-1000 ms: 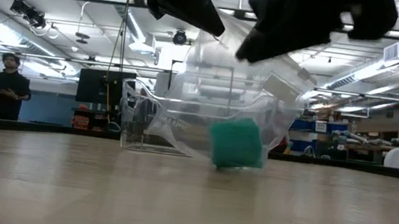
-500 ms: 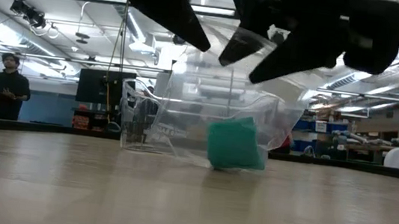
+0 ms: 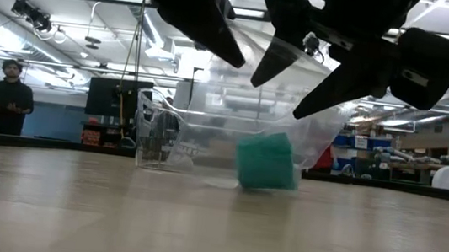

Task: Roll bandage
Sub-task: Open the transparent zip bag

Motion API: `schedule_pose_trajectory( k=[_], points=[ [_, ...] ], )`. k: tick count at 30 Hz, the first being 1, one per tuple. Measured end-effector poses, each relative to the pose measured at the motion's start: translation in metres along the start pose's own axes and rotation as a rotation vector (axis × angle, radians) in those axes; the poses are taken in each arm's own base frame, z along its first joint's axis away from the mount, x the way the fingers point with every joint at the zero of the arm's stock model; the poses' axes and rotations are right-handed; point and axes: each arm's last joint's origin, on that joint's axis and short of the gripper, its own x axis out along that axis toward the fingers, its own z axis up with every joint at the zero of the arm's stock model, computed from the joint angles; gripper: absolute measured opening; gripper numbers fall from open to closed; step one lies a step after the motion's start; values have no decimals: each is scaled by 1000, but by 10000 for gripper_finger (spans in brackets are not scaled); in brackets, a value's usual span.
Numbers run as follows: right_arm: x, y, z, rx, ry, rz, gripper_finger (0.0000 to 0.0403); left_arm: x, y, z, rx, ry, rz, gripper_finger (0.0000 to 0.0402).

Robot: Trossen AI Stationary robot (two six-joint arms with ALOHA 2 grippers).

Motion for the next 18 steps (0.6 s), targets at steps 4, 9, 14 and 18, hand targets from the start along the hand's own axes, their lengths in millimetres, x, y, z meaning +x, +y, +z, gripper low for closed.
schedule_pose_trajectory(
  k=[4, 9, 14, 18],
  points=[
    [0, 3, -1, 1, 22, 24, 253, 0, 2, 0, 6, 3, 44, 42],
    [-2, 7, 2, 5, 8, 27, 254, 1, 11, 3, -13, -23, 132, 40],
    [-2, 5, 6, 79, -31, 17, 252, 2, 20, 6, -49, -64, 157, 40],
    [-4, 1, 12, 139, -58, 14, 253, 2, 20, 10, -60, -99, 133, 39]
  ],
)
